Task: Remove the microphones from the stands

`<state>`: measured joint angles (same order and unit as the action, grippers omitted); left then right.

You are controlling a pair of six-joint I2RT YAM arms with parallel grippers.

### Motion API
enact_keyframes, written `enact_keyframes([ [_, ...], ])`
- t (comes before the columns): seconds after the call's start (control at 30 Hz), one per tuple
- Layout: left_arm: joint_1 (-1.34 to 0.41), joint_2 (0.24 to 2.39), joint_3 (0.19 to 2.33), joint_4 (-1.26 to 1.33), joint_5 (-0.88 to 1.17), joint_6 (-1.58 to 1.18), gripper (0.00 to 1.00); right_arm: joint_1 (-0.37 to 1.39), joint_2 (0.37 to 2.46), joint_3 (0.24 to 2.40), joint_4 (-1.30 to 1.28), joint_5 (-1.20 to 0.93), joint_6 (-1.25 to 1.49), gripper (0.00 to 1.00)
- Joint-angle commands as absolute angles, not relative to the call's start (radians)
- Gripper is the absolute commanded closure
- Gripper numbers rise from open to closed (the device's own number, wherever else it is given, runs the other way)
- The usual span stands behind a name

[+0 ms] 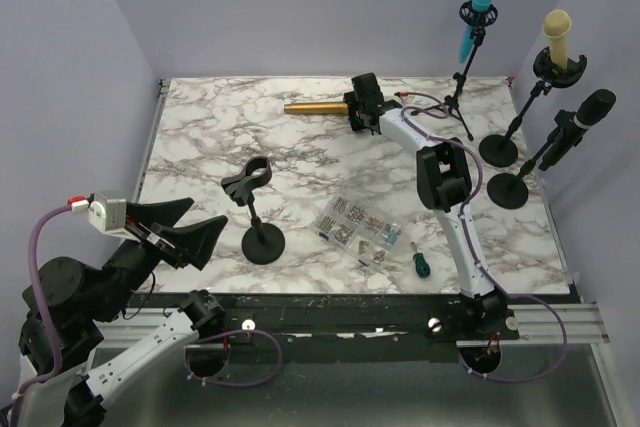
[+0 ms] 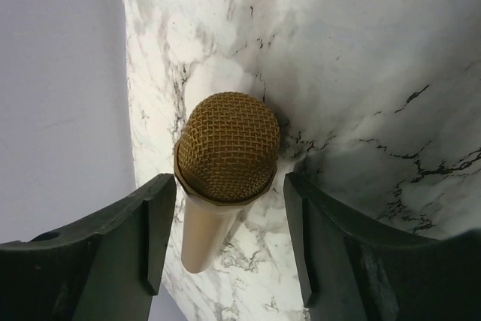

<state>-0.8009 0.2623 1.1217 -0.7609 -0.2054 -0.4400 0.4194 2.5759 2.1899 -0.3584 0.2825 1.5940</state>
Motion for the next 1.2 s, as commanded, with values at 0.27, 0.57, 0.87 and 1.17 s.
enact_keyframes([
  [0.27,-0.805,0.245,1.139,-0.788,-0.224,-0.463,0.02,0.42,2.63,2.145,-0.442,0.262,1.536,0.32],
  [0.57,-0.805,0.254,1.142,-0.81,-0.218,-0.484,0.02,0.421,2.523,2.056,-0.388,0.244,1.44,0.09],
  [0.87,-0.805,0.294,1.196,-0.847,-0.241,-0.482,0.02,0.42,2.316,1.904,-0.281,0.164,1.106,0.0],
  [1.17,-0.804,0.466,1.348,-0.76,-0.366,-0.282,0.02,0.446,1.885,1.456,-0.128,-0.29,0.93,0.0],
])
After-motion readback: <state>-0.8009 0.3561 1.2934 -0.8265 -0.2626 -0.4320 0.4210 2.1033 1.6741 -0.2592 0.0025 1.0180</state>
